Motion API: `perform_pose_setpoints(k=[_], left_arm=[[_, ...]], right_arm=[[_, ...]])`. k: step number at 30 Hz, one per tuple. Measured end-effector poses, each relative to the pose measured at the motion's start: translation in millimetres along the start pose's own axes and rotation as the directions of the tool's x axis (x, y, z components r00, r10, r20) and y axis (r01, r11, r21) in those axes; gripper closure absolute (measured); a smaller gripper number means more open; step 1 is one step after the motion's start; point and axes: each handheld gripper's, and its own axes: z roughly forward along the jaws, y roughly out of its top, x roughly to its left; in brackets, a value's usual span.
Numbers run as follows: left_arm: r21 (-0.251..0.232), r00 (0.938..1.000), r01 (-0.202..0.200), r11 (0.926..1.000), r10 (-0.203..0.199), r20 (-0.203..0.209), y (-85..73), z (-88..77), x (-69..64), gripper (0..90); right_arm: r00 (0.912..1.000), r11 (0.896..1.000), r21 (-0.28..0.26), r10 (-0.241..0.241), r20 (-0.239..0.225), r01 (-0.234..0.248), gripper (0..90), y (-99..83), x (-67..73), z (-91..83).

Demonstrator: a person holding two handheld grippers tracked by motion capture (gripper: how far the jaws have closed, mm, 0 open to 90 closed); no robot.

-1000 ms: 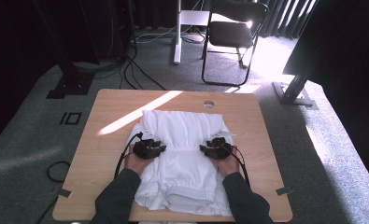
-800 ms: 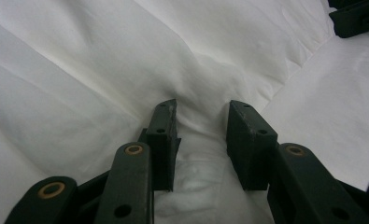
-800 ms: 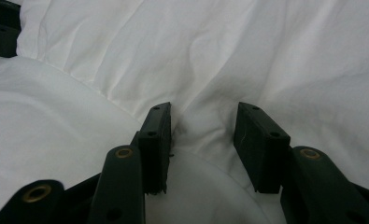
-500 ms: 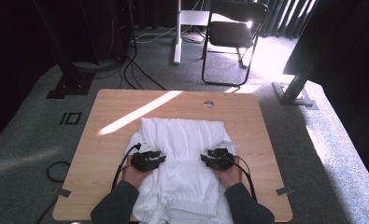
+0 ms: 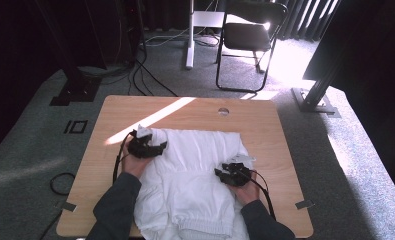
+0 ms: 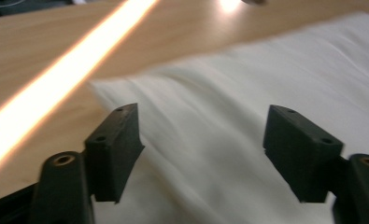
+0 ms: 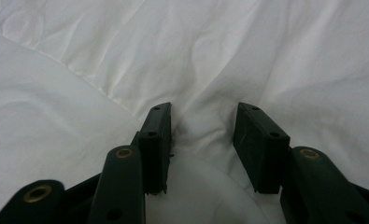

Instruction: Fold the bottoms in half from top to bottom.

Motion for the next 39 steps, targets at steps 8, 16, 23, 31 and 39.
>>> perform_pose_setpoints(k=[8,16,23,31,39], left_arm=[[0.138,0.9967,0.079,0.9874,-0.076,-0.028,0.1,48.9,35.8,24.5],[0.152,0.9922,0.097,0.9837,-0.107,0.063,-10.5,50.7,46.6,78.0],[0.147,0.9903,0.13,0.9805,-0.136,0.03,-13.8,48.6,52.5,78.0],[0.139,0.9824,0.177,0.9744,-0.183,0.036,-15.7,55.2,57.2,41.1],[0.14,0.9858,0.144,0.9797,-0.154,0.066,-13.0,60.6,51.6,40.4]], right_arm=[[1.0,1.0,-0.004,-0.003,-0.006,0.003,56.0,-0.5,-0.7,-0.1],[1.0,1.0,-0.005,-0.004,-0.003,0.004,56.4,-0.7,-0.6,-0.1],[0.9998,1.0,0.002,0.013,-0.012,-0.013,56.8,0.3,-1.8,-0.4],[0.9954,0.994,-0.049,0.092,-0.024,-0.093,48.9,24.2,-30.3,-14.7],[0.9785,0.983,-0.071,0.174,0.111,-0.166,37.1,76.5,-101.3,7.4]])
